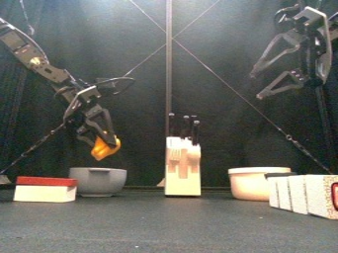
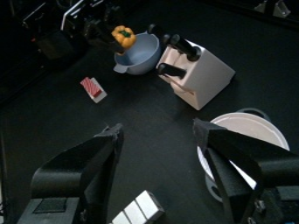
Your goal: Put squash in bowl
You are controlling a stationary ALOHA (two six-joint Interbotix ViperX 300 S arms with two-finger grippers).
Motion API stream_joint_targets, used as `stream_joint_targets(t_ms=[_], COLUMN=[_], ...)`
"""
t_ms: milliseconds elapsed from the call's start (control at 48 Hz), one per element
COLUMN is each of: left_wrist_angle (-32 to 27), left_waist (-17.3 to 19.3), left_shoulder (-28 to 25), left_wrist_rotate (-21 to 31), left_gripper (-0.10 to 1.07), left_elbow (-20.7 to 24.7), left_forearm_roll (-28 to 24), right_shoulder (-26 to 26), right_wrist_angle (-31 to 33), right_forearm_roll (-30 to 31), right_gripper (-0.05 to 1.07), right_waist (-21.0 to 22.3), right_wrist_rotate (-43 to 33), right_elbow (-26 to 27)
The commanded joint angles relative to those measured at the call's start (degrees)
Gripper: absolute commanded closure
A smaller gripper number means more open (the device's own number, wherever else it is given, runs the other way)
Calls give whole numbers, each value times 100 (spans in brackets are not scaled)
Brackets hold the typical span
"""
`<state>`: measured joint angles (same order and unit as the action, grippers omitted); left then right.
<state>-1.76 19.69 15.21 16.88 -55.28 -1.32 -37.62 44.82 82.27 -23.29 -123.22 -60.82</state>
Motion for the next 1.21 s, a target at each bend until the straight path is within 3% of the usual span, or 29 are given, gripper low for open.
stream_joint_targets(t_ms=[0, 292, 708, 1188], left_wrist_angle=[53, 97, 97, 132], left_waist=[53, 53, 26, -141], left_shoulder=[-70, -202, -211, -141], left_wrist_rotate=[9, 18, 18, -9], left_gripper=[16, 14, 1, 0], left_elbow=[97, 114, 141, 483], left_forearm_roll=[9, 35, 79, 114], right_shoulder=[9, 62, 62, 62], right_wrist_angle=[9, 9, 9, -35], right_forearm_roll=[26, 26, 26, 26], right_gripper=[7, 7, 7, 7], right_waist=[70, 193, 211, 185], right_wrist_rotate=[-9, -18, -9, 18], right_elbow=[105, 141, 141, 158])
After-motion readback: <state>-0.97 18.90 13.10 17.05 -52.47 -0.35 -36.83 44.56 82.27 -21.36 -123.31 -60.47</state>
